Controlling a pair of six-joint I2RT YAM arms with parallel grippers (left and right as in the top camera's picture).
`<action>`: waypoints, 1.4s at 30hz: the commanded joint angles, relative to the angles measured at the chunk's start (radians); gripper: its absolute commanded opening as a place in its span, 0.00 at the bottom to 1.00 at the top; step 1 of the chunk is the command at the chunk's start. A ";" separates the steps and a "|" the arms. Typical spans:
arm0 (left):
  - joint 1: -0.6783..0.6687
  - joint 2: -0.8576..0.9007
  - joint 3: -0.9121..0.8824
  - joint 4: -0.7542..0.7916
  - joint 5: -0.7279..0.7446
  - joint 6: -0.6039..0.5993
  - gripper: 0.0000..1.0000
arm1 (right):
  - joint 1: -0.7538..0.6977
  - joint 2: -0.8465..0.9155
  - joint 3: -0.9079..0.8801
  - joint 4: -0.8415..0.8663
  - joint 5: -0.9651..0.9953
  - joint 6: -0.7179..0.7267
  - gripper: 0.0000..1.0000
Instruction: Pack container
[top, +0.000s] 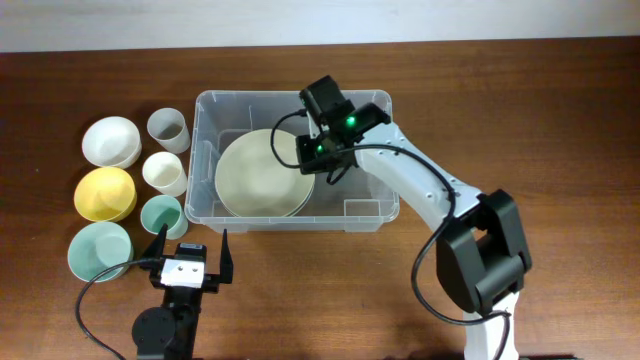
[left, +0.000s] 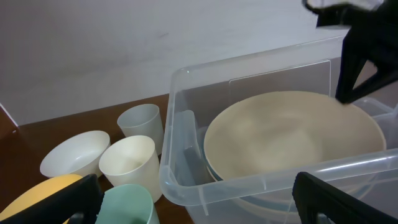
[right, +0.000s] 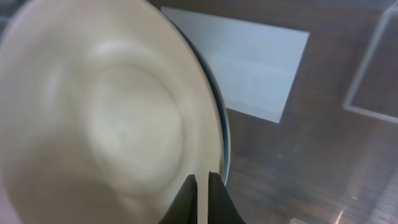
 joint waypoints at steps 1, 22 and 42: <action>0.005 -0.005 -0.005 -0.002 0.007 0.013 1.00 | 0.005 0.009 0.007 -0.003 -0.001 -0.010 0.04; 0.005 -0.005 -0.005 -0.002 0.008 0.013 0.99 | -0.021 -0.088 0.225 -0.064 0.264 -0.100 0.61; 0.005 -0.005 -0.005 -0.002 0.007 0.013 1.00 | -0.701 -0.107 0.491 -0.544 0.284 0.002 0.99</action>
